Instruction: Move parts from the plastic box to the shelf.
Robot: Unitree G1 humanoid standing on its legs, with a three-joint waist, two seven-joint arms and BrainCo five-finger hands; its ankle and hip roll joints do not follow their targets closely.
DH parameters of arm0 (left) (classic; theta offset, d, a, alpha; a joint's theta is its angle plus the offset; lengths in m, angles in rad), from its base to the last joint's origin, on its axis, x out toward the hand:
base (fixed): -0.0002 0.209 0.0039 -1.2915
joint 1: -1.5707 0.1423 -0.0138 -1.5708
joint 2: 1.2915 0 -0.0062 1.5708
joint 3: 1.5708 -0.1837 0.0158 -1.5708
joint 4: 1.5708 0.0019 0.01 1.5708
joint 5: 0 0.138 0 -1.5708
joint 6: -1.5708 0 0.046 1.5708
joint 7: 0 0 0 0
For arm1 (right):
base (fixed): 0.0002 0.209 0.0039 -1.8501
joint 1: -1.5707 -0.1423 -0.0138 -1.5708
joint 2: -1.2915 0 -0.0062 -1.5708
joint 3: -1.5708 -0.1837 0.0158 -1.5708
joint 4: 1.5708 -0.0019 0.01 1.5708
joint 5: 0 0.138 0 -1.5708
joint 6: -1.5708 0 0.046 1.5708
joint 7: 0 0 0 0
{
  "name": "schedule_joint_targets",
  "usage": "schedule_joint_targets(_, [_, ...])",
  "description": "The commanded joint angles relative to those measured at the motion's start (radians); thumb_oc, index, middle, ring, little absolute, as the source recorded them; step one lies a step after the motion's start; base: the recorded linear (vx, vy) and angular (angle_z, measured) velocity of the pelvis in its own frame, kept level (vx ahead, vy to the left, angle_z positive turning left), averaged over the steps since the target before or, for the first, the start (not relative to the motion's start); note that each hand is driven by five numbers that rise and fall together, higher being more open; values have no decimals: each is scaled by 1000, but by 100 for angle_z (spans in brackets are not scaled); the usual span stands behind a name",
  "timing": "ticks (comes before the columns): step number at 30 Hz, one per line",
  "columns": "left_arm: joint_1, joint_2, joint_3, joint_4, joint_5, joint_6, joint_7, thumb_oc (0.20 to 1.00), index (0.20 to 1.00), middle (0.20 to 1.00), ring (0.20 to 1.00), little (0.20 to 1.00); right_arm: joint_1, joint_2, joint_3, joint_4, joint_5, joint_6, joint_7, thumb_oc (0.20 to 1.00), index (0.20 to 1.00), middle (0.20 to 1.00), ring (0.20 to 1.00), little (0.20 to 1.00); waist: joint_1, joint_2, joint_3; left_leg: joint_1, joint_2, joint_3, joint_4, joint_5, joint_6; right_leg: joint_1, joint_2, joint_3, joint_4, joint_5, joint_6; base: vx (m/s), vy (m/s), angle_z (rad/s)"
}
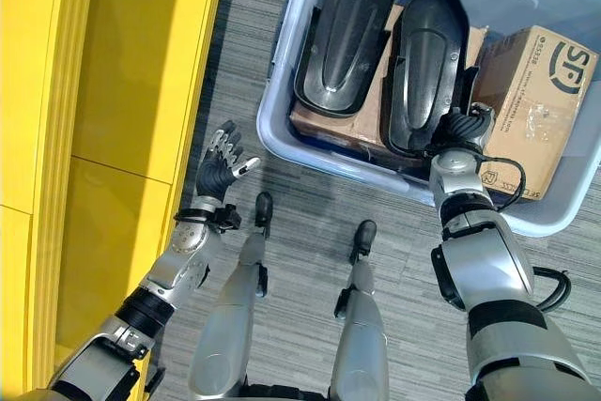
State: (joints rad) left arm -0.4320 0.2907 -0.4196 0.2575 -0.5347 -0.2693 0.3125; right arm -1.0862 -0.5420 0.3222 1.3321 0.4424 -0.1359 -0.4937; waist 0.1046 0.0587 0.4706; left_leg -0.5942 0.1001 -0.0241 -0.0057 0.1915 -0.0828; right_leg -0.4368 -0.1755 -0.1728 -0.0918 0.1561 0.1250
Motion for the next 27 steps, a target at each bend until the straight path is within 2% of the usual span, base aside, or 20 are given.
schedule_joint_targets(1, [-25, 31, -22, -91, 9, -54, 13, 1000, 1000, 1000, 1000, 1000, -64, 60, 12, -35, -35, -24, 27, 200, 200, 200, 200, 200, 26, -19, 41, 30, -36, 57, 103, -127, 19, 163, -68, -21, 26, -62, 54, 0, 0, 0])
schedule_joint_targets(10, [-5, 33, 0, -80, 12, -55, 12, 1000, 1000, 1000, 1000, 1000, 47, 69, -84, -96, 50, -57, 25, 200, 200, 200, 200, 200, 5, -24, 43, 48, -26, 56, 95, -119, 17, 160, -56, -15, 38, -72, 49, 0, 0, 0])
schedule_joint_targets(16, [22, 33, 32, -71, 2, -51, 12, 1000, 1000, 1000, 1000, 1000, 168, 106, -159, -286, 125, -117, 8, 200, 200, 200, 200, 200, -26, -37, 35, 80, -13, 59, 82, -111, 12, 162, -47, 1, 49, -76, 42, 0, 0, 0])
schedule_joint_targets(19, [45, 29, 53, -74, -6, -42, 10, 1000, 1000, 1000, 1000, 1000, 258, 150, -205, -456, 141, -158, -5, 200, 200, 200, 200, 200, -48, -45, 26, 99, -2, 62, 67, -99, 9, 159, -41, 8, 57, -75, 37, -34, -11, -9])
schedule_joint_targets(27, [98, 29, 78, -84, -24, -29, -1, 1000, 1000, 1000, 1000, 1000, 397, 210, -265, -704, 146, -197, -19, 200, 200, 200, 200, 200, -71, -52, -8, 160, 14, 67, 25, -80, 2, 182, -32, 20, 58, -77, 30, -3, -1, -1])
